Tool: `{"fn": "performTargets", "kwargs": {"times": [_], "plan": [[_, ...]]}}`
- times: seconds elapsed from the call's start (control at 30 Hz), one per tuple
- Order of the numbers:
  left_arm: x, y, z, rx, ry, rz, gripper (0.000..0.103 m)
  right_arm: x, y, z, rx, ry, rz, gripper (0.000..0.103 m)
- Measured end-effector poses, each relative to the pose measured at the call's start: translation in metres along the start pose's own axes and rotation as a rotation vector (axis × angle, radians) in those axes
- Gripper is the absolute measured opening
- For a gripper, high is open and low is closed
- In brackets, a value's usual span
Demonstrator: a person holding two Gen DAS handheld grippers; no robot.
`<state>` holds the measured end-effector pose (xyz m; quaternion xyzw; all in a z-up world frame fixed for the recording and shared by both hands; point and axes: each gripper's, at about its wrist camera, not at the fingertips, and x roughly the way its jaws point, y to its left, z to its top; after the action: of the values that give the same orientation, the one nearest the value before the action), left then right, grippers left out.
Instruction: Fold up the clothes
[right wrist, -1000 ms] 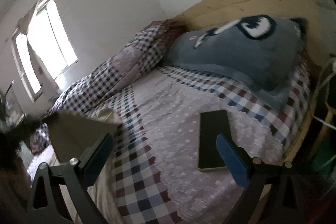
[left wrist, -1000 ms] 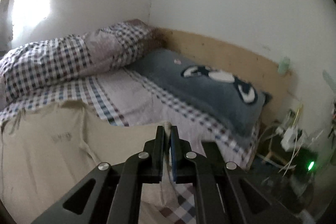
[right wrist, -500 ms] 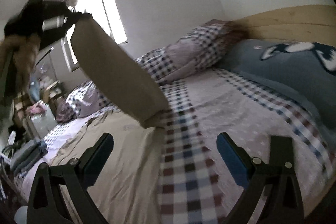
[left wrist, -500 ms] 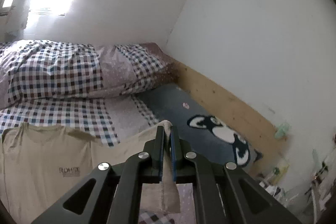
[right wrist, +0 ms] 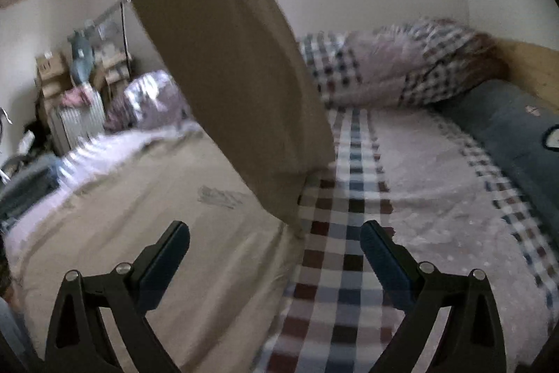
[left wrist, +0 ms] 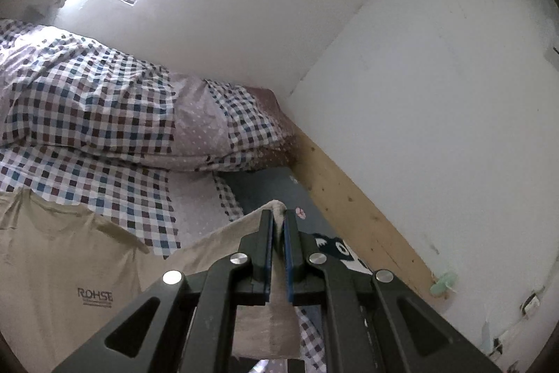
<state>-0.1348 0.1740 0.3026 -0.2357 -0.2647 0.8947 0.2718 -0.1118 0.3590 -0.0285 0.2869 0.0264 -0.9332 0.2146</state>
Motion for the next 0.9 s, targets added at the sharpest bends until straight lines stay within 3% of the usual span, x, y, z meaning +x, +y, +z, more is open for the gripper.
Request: {"fn": "performTargets", "kwargs": {"times": [0.03,0.1,0.27,0.57,0.63,0.7,0.77,0.9], "plan": [[0.000,0.004,0.003,-0.001,-0.005,0.000,0.004,0.017,-0.004,0.002,-0.008,0.034,-0.007,0.082],[0.000,0.012,0.008,-0.006,-0.010,0.002,0.004,0.051,-0.012,0.005,-0.018,0.094,-0.012,0.060],[0.001,0.034,0.020,-0.017,-0.026,0.016,0.004,0.103,-0.017,0.002,-0.076,0.176,0.028,0.058],[0.001,0.056,0.033,-0.025,-0.049,0.033,0.004,0.128,-0.008,-0.008,-0.182,0.226,0.062,0.058],[-0.004,0.055,0.036,-0.028,-0.067,0.030,0.004,0.138,-0.009,-0.007,-0.181,0.241,0.024,0.049],[-0.010,0.056,0.042,-0.028,-0.092,0.033,0.004,0.146,-0.014,-0.007,-0.156,0.256,0.000,0.023],[-0.018,0.058,0.049,-0.028,-0.126,0.047,0.004,0.150,-0.020,-0.007,-0.131,0.267,-0.010,0.011],[-0.032,0.073,0.059,-0.033,-0.177,0.109,0.004,0.147,-0.034,-0.008,-0.074,0.231,-0.004,0.007]]}}
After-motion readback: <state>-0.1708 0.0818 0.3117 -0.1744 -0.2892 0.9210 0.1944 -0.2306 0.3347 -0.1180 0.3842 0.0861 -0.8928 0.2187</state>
